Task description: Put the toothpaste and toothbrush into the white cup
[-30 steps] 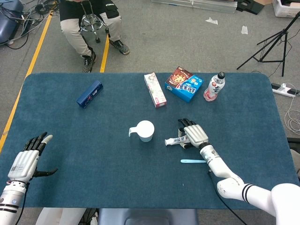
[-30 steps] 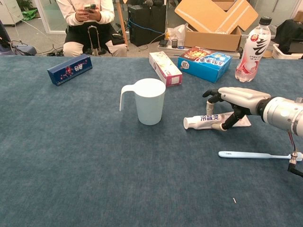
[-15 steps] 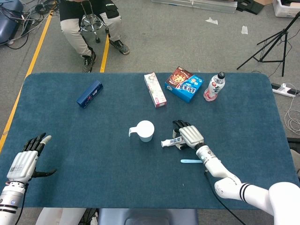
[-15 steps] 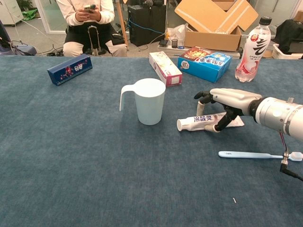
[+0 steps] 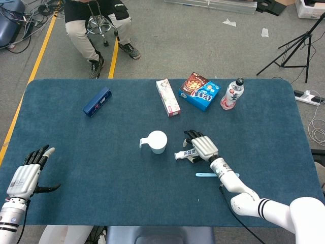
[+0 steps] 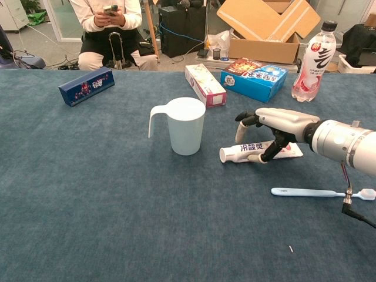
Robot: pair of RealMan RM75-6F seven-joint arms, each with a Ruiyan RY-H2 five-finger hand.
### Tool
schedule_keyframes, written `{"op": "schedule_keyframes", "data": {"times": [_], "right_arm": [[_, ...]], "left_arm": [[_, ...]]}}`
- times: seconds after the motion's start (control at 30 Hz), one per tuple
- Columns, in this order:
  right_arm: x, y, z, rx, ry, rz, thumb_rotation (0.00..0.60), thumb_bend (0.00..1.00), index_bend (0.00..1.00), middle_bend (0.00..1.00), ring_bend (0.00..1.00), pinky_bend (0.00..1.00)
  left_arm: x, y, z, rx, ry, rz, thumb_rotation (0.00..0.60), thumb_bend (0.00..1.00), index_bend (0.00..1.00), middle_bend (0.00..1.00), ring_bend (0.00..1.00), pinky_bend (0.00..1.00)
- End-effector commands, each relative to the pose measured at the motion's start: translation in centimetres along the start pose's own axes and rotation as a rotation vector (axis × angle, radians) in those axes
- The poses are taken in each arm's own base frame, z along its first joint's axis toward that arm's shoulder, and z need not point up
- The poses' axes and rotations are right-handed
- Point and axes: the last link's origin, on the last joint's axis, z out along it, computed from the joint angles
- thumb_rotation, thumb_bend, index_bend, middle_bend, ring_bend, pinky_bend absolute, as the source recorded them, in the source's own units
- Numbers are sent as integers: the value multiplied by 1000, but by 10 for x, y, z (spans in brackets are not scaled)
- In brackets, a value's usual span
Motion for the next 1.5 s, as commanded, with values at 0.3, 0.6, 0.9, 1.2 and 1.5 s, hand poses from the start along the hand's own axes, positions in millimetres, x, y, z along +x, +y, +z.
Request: {"op": "schedule_keyframes", "data": {"times": [0.3,0.6,0.9,1.2,1.5], "right_arm": [[-4,-10,4,23,-9,14,600,199,390,98,0,155],[-6,-11,7,14,-16,5,600,201,422,98,0,155],[-7,-10,8,7,-17,-1,600,211,497,98,0,155],[-5,-7,5,-1,-5,-10,600,241,611,121,0,155],[5,1,-6,-20,21,17,600,258,643,130,0,155]], "left_arm": [[-1,0,-1,0,-1,-2,600,0,36,0,0,0],[-2,-3,-2,6,-4,-3,600,0,36,0,0,0],[-3,-4,-2,9,-6,-4,600,0,36,0,0,0],[-2,-5,-3,12,-6,-4,600,0,36,0,0,0],[-3,-4,-2,13,-8,2,600,0,36,0,0,0]]}}
